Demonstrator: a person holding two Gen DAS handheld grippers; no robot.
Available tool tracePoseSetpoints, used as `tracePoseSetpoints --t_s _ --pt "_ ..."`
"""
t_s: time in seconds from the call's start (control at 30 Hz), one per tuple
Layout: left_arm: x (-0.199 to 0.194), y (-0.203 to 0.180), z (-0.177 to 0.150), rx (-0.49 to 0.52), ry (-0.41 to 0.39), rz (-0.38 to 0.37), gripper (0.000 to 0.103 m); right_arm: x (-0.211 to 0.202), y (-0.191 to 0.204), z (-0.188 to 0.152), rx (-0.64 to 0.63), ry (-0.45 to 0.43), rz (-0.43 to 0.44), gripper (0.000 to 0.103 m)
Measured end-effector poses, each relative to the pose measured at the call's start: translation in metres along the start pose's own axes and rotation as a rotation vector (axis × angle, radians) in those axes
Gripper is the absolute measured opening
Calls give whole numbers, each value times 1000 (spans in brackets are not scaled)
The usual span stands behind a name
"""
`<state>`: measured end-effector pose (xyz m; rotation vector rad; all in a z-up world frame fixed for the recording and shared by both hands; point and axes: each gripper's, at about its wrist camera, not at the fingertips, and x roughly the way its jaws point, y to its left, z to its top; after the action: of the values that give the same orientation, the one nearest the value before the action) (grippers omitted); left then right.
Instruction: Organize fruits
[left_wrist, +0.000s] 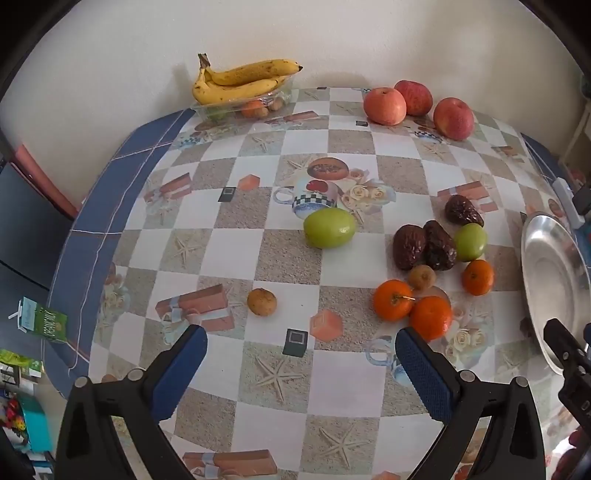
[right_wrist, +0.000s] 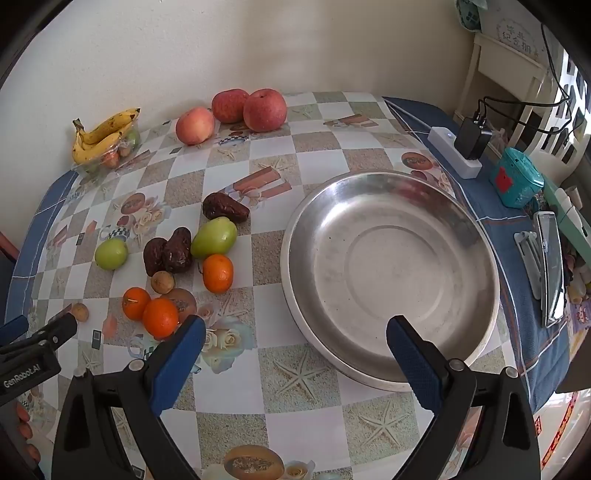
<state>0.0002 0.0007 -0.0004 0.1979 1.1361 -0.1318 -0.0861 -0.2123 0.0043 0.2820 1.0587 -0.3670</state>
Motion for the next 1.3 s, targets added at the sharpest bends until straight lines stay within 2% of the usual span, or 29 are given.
tracePoseSetpoints --t_s 0.1,0.9,1.13,1.3 --pt "2 2 -1 -16 4 -14 103 0 1 1 -5 -1 0 99" --pt "3 2 0 1 -47 17 103 1 6 2 -21 1 1 99" --pt "4 -1 1 20 -11 20 103 4 5 1 -15 14 9 99" --pt "8 0 1 6 20 -18 103 5 4 1 -18 20 6 99"
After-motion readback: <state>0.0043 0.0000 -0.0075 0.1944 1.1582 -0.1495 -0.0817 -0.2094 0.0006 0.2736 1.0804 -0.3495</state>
